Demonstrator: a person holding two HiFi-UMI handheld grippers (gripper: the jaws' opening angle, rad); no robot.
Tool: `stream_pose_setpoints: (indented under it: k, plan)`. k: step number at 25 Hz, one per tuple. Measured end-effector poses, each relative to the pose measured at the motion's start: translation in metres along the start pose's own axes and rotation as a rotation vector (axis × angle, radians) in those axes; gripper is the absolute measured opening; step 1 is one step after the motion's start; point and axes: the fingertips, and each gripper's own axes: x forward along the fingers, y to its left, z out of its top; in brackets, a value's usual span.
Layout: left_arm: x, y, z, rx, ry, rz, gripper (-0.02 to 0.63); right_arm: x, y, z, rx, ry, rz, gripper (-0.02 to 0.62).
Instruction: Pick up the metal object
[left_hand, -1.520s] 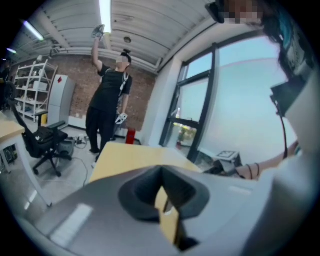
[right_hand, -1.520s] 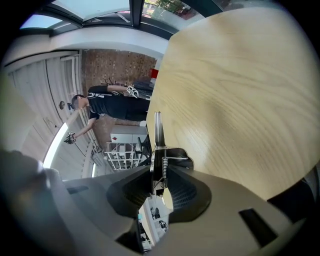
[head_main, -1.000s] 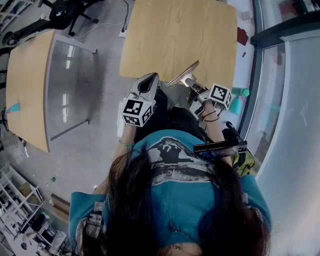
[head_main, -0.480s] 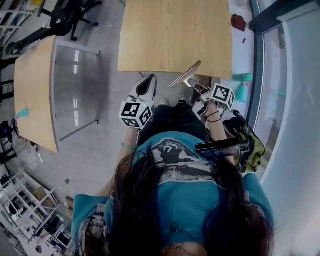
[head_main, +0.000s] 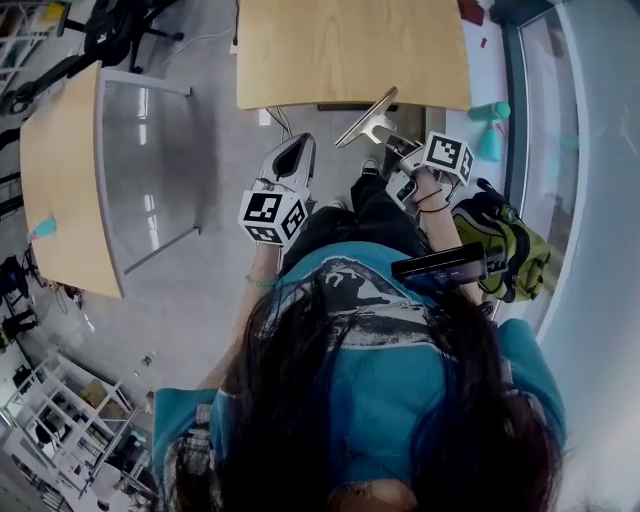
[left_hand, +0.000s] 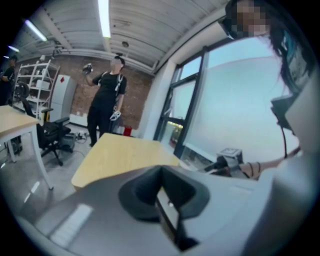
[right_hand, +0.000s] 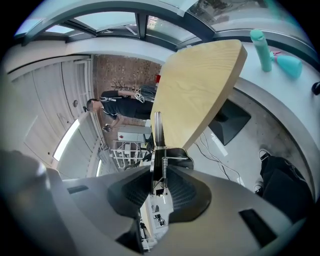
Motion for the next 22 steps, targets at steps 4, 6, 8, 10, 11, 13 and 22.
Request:
stream_pose_setpoints:
  k: [4, 6, 8, 10, 11, 13, 22]
  plan:
    - [-0.045, 0.006, -0.013, 0.022, -0.003, -0.014, 0.005, 0.004, 0.010, -0.041, 0.018, -0.008, 0.035, 0.095]
    - [-0.063, 0.010, -0.019, 0.020, -0.013, -0.016, 0.005, 0.003, 0.012, -0.060, 0.019, -0.017, 0.043, 0.095]
    - [-0.085, 0.010, -0.029, 0.017, -0.022, -0.019, 0.005, -0.004, 0.010, -0.082, 0.020, -0.029, 0.043, 0.095]
    - [-0.106, 0.008, -0.038, 0.013, -0.025, -0.026, 0.005, -0.013, 0.006, -0.103, 0.033, -0.049, 0.043, 0.095]
    - [-0.115, 0.006, -0.043, 0.011, -0.024, -0.031, 0.005, -0.018, 0.005, -0.112, 0.041, -0.059, 0.044, 0.095]
    - [-0.128, 0.002, -0.050, 0.007, -0.024, -0.044, 0.005, -0.029, 0.003, -0.126, 0.048, -0.076, 0.043, 0.095]
    - [-0.148, -0.034, -0.066, 0.020, -0.043, -0.073, 0.005, -0.074, -0.007, -0.149, 0.025, -0.106, 0.031, 0.095]
